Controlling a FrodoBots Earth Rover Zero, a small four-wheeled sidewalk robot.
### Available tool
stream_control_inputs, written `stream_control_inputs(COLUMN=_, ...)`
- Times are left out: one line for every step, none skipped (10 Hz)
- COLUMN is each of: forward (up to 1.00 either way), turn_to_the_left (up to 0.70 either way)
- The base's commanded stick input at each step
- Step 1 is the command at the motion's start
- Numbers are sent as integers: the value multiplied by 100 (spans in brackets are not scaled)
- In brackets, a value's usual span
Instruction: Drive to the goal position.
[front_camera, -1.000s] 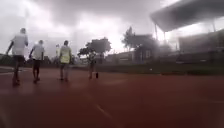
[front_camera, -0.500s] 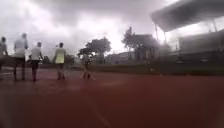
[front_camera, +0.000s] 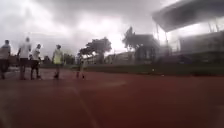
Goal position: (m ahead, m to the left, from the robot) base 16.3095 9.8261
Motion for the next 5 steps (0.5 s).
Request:
stream_control_inputs(forward=50, turn_to_the_left=0)
stream_control_inputs(forward=50, turn_to_the_left=0)
stream_control_inputs(forward=50, turn_to_the_left=0)
stream_control_inputs(forward=50, turn_to_the_left=0)
stream_control_inputs(forward=50, turn_to_the_left=0)
